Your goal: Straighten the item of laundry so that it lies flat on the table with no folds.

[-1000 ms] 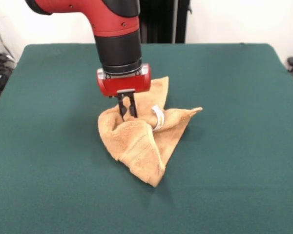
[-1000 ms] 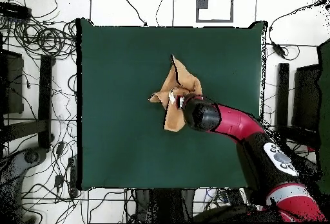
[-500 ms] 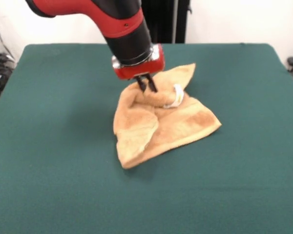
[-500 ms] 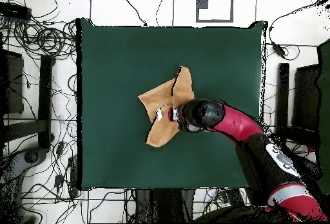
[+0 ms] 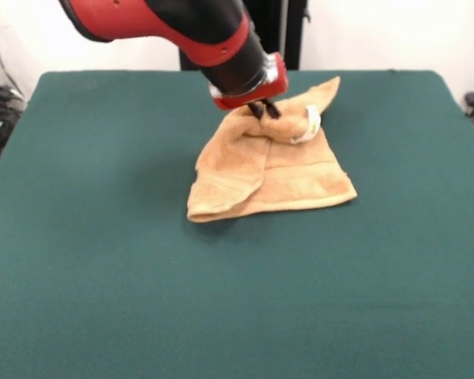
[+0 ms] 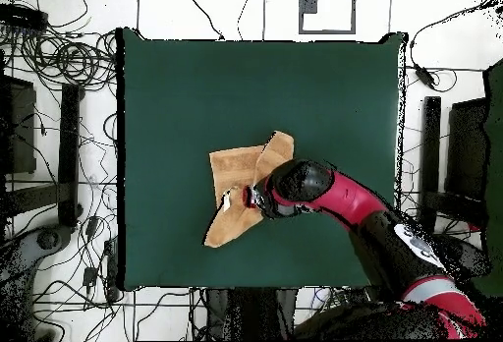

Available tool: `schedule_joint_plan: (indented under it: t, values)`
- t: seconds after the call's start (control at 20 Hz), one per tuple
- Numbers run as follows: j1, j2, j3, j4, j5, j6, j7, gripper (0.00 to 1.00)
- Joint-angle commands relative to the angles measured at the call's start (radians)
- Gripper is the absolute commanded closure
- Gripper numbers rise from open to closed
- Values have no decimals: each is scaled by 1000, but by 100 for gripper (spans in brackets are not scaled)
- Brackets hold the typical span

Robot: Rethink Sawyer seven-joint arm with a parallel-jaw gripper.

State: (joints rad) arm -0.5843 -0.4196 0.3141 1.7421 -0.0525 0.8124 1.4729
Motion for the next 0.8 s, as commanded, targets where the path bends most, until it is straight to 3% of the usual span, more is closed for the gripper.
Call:
schedule_joint_plan:
  t: [0.05, 0.15, 0.2, 0.45, 0.8]
  values:
    - [34, 26, 97, 98, 72, 145, 87, 100]
    - [34, 23, 95, 105, 75, 147, 91, 100]
    - [36, 25, 91, 103, 83, 156, 97, 0]
    - [40, 23, 82, 100, 87, 136, 105, 0]
    - [81, 5, 43, 22, -13, -43, 76, 0]
